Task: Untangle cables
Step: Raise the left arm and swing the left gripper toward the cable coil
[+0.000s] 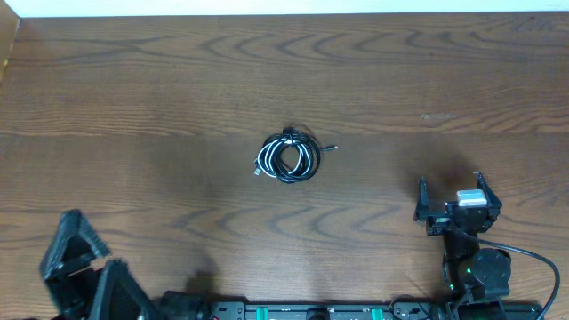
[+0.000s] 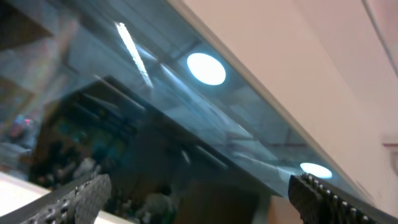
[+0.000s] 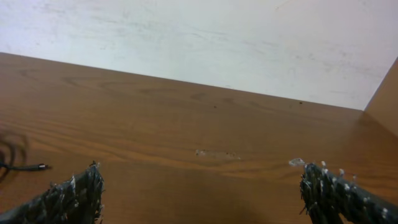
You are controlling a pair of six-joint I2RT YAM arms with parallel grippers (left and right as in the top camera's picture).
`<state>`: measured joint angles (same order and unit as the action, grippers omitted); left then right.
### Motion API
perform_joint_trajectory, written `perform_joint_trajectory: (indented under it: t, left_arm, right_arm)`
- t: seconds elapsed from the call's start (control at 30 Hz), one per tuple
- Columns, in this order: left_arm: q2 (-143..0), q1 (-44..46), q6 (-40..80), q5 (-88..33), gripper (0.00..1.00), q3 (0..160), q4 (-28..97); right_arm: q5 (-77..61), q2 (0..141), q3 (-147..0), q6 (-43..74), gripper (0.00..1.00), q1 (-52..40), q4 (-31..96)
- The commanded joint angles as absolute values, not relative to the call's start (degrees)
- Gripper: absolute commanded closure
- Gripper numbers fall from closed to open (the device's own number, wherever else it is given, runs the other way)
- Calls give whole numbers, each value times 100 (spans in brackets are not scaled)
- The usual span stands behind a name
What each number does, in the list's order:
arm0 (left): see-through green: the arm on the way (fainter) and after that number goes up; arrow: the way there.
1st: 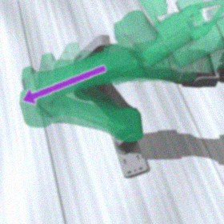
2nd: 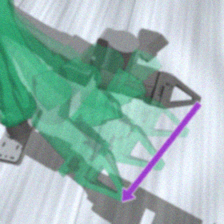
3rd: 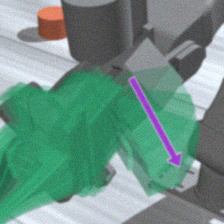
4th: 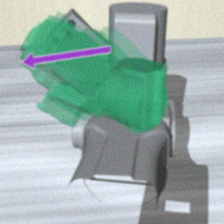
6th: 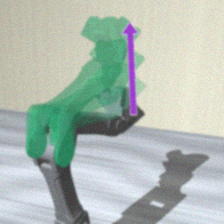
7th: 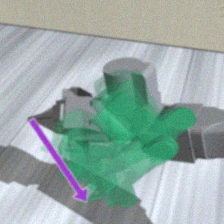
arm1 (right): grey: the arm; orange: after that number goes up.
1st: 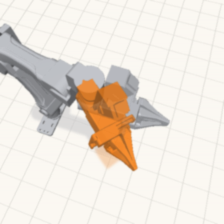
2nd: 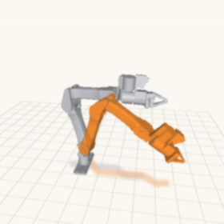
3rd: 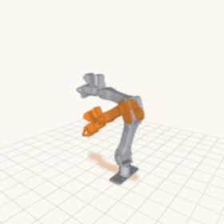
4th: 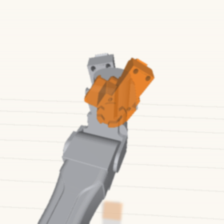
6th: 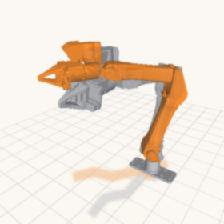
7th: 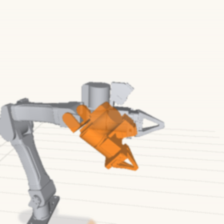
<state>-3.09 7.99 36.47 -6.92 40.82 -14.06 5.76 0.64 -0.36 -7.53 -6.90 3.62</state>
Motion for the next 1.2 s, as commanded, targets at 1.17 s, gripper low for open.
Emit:
perform_joint_trajectory:
  t: [1.17]
  left_arm:
    - [-9848, 819, 902, -3013, 3, 9697, 8097]
  right_arm:
    - [563, 38, -30, -672, 1, -727, 381]
